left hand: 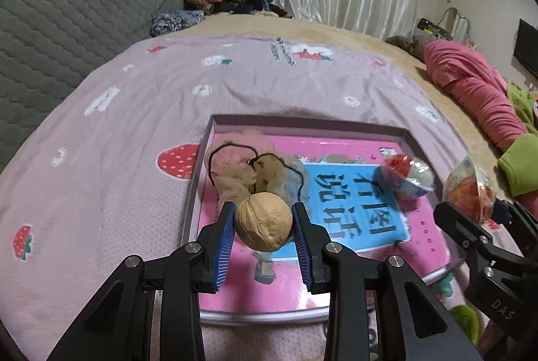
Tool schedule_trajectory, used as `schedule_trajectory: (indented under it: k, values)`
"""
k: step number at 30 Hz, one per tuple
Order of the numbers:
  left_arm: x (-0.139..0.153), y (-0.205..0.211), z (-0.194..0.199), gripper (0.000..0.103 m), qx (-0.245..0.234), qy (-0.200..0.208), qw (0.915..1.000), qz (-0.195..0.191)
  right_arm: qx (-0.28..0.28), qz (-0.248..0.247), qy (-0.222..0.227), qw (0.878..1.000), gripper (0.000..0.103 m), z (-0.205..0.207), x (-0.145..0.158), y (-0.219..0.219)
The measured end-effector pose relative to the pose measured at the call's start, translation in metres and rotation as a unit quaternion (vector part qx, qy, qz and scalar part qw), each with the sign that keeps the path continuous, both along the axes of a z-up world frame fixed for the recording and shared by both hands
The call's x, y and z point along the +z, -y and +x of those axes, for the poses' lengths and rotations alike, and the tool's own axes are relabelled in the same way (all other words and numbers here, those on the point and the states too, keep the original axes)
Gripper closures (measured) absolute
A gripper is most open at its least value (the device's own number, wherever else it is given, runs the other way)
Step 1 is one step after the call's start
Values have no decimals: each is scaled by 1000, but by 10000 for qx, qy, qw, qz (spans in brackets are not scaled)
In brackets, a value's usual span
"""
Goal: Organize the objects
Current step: 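Carry the bread bun with the left tool while the right tool carries the red egg to the tray, then lower and release the bun in the tray with the left tool while the right tool releases the red egg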
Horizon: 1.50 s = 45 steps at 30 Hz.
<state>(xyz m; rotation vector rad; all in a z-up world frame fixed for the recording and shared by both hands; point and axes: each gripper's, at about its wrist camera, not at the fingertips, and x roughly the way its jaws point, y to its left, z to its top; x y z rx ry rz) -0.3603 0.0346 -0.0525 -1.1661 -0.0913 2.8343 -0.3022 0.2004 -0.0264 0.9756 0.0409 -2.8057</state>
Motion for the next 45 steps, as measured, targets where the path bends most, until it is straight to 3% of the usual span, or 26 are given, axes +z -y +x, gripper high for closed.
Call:
schedule_trajectory:
  k: [14,27,33,35,37,43,45]
  values:
    - [-21,-7,-10,68,-182,105,9996,-161,-39,235,498,9985,38,-22,-32,0]
    - [-49,-7,-24,68,-268,720,9970,24,-125,403,924,9948,38,-31,-50,0]
    - [-50,-7,-25,68,-275,741,9969,46,-156,403,1014,9939,38,-33,-54,-1]
    - [-50,-7,-25,66,-262,746,9969,57,-176,417,1033,9936,38,-33,-54,-1]
    - [-50,-6,-25,56,-245,747,9969,48,-176,417,1059,9933,38,-34,-55,-1]
    - [-48,-5,-25,51,-220,747,9969,74,-194,428,1130,9925,34,-34,-57,-1]
    - [-47,-4,-25,40,-171,745,9971,47,-208,422,1139,9924,31,-34,-57,-1]
